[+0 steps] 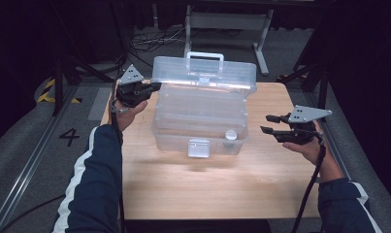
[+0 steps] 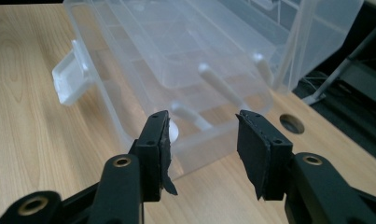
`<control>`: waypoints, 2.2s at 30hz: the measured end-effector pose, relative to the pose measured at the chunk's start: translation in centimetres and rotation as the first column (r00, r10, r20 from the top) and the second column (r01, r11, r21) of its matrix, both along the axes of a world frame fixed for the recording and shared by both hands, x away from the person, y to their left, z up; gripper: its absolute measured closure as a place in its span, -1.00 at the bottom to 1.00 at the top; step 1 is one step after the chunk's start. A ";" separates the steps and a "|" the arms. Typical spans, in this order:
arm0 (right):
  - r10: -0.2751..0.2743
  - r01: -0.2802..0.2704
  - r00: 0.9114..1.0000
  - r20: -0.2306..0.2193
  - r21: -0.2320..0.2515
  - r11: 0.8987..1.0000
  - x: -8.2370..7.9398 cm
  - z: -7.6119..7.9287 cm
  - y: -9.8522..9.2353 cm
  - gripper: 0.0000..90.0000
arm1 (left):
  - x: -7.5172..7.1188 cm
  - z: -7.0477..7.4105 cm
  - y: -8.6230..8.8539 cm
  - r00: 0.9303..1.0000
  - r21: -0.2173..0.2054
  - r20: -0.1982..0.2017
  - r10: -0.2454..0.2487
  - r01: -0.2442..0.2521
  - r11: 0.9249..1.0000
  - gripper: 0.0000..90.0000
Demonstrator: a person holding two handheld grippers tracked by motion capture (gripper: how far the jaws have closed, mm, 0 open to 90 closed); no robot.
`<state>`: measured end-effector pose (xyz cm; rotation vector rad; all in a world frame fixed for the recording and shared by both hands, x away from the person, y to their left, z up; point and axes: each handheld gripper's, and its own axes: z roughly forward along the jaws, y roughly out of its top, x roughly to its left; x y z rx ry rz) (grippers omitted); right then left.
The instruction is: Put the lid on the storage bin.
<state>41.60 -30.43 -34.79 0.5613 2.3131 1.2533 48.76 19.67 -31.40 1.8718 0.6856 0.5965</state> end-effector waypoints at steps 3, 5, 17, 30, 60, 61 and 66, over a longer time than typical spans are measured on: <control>-0.010 0.009 1.000 -0.017 -0.005 1.000 -0.3 -1.0 -0.4 0.21 | -0.1 0.0 0.0 1.000 0.006 -0.004 -0.005 0.005 1.000 1.00; -0.007 0.007 1.000 -0.022 0.001 1.000 -0.5 -1.5 -0.5 0.21 | -0.4 -0.1 -0.1 1.000 0.006 0.003 -0.006 0.006 1.000 1.00; -0.004 0.005 0.999 -0.053 0.009 1.000 -0.3 -2.9 0.0 0.20 | -1.3 -0.7 0.0 1.000 0.035 -0.001 -0.028 0.028 0.999 1.00; -0.004 0.005 0.997 -0.079 0.010 1.000 -0.1 -3.6 0.1 0.17 | -2.4 -1.4 0.1 0.998 0.092 -0.023 -0.055 0.056 0.994 1.00; -0.001 0.001 0.994 -0.105 0.001 1.000 0.5 -4.1 0.4 0.12 | -3.3 -2.6 -0.2 0.975 0.179 -0.174 -0.139 0.171 0.969 1.00; 0.000 0.000 0.994 -0.108 0.005 1.000 0.5 -4.1 0.4 0.12 | -3.3 -2.7 -0.3 0.973 0.187 -0.178 -0.145 0.178 0.966 1.00; -0.004 0.005 0.993 -0.114 0.009 1.000 0.6 -4.2 0.2 0.12 | -3.5 -3.4 -0.4 0.973 0.221 -0.181 -0.142 0.181 0.958 1.00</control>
